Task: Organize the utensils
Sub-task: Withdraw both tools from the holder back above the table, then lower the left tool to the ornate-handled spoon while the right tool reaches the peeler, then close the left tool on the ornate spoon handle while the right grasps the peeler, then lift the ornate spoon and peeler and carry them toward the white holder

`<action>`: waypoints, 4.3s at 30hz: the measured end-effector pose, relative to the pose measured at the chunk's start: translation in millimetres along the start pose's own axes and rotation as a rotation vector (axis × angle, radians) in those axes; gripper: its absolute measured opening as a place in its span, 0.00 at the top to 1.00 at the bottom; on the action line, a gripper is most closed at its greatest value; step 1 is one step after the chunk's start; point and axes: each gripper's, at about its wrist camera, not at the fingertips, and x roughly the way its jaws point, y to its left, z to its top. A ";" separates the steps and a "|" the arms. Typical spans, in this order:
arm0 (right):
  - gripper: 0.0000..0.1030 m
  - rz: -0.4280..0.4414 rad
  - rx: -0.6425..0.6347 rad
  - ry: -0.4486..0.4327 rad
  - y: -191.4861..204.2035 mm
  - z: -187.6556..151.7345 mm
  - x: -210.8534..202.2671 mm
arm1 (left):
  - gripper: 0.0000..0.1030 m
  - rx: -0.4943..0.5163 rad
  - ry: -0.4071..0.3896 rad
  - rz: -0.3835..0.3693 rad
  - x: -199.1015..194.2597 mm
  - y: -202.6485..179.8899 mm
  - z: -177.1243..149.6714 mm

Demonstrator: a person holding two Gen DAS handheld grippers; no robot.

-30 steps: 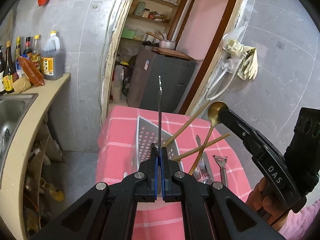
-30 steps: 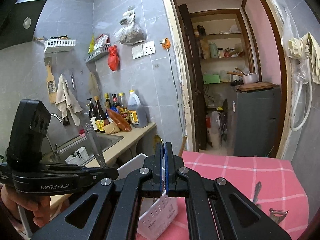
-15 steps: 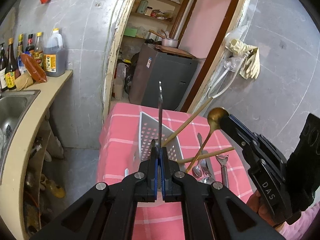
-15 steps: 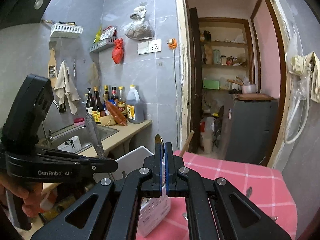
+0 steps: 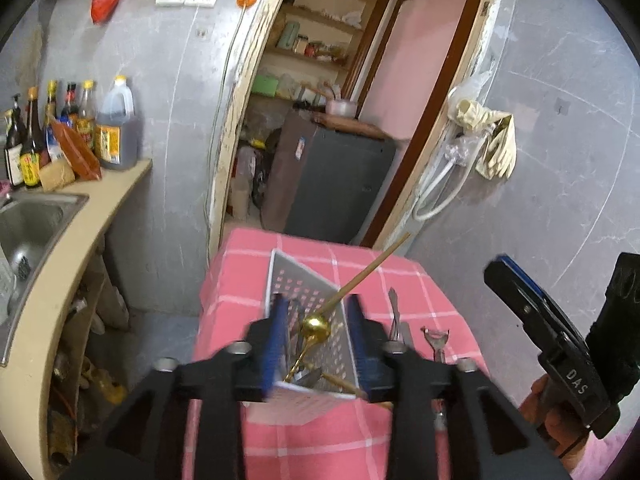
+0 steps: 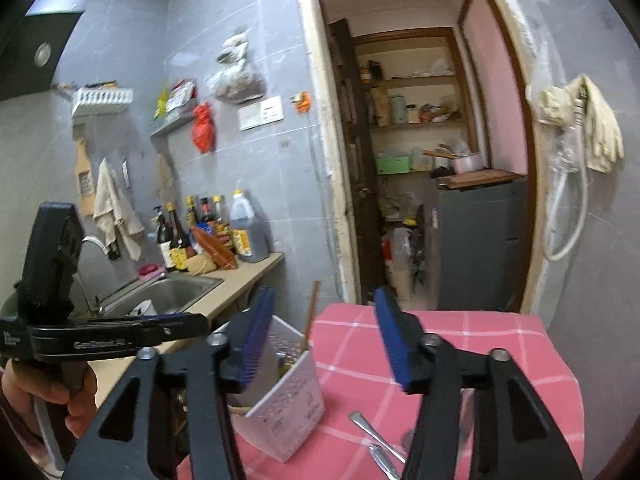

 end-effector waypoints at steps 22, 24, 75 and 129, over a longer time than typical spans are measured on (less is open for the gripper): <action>0.01 -0.337 0.046 0.063 -104.9 -28.7 -99.9 | 0.00 0.264 -0.206 0.062 -5.5 -128.0 -37.0; 0.01 -0.355 0.059 0.076 -119.2 -32.2 -105.9 | 0.00 0.283 -0.200 0.053 -0.5 -137.3 -40.8; 0.67 -0.087 0.125 0.806 -188.6 -153.6 119.8 | 0.36 0.053 0.420 0.247 192.0 -121.9 -143.3; 0.98 0.009 0.446 0.822 -191.8 -172.5 64.0 | 0.98 -0.125 0.645 -0.121 170.9 -111.4 -150.8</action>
